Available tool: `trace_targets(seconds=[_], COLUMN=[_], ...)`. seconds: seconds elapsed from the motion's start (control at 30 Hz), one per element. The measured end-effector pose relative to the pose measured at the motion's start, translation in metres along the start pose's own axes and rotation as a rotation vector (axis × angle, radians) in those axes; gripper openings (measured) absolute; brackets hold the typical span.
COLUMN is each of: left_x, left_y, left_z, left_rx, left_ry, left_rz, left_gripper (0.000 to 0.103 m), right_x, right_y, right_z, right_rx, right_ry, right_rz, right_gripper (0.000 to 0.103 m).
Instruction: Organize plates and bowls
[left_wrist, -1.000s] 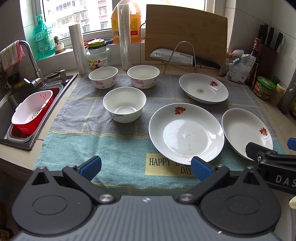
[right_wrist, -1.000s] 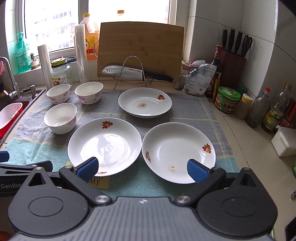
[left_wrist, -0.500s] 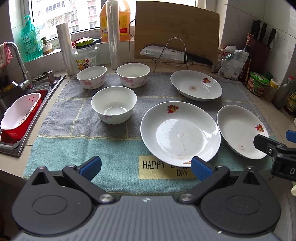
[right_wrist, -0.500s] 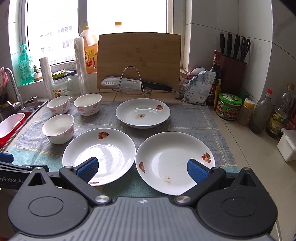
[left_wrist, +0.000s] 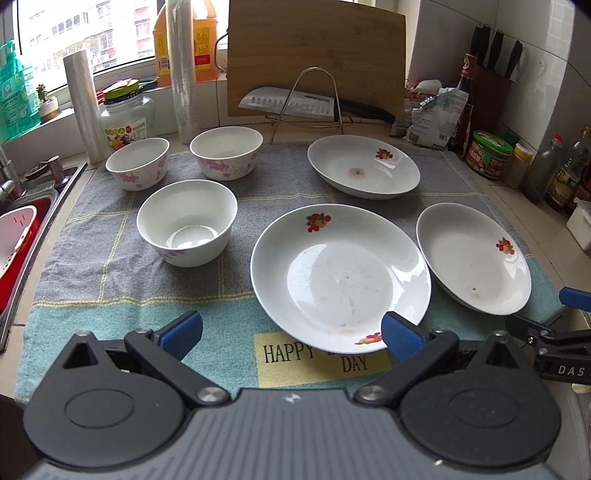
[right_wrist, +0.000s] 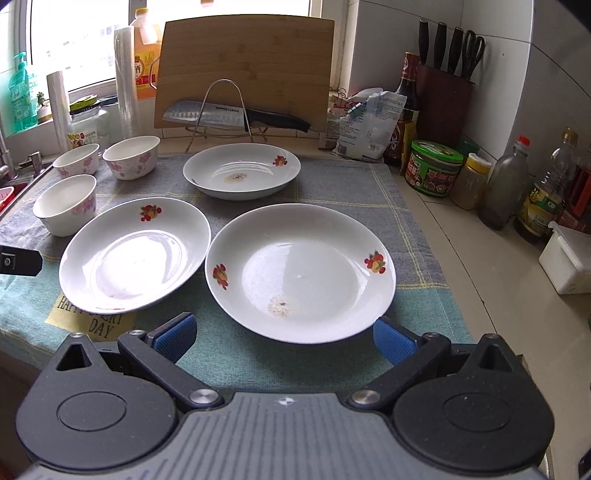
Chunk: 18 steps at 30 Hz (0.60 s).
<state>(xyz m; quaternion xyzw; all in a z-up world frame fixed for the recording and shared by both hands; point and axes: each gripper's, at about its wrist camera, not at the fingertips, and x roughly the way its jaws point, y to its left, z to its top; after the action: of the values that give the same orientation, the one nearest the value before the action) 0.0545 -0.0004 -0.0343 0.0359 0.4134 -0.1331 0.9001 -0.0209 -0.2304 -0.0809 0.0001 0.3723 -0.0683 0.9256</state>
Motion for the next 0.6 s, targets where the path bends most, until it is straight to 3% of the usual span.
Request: trace_targets(seconds=[0.3, 0.6], left_x=[0.021, 0.034], left_y=[-0.009, -0.030], left_z=[0.009, 0.020], left_rx=[0.087, 0.161], left_ry=[0.006, 0.042], left_rz=[-0.130, -0.150], left_gripper=[0.102, 0.102], right_x=[0.029, 0.048], right_y=[-0.022, -0.030], right_z=[-0.021, -0.023], right_rx=[0.102, 0.126], right_ry=[0.069, 0.093], right_rz=[-0.051, -0.005], right_gripper=[0.103, 0.103])
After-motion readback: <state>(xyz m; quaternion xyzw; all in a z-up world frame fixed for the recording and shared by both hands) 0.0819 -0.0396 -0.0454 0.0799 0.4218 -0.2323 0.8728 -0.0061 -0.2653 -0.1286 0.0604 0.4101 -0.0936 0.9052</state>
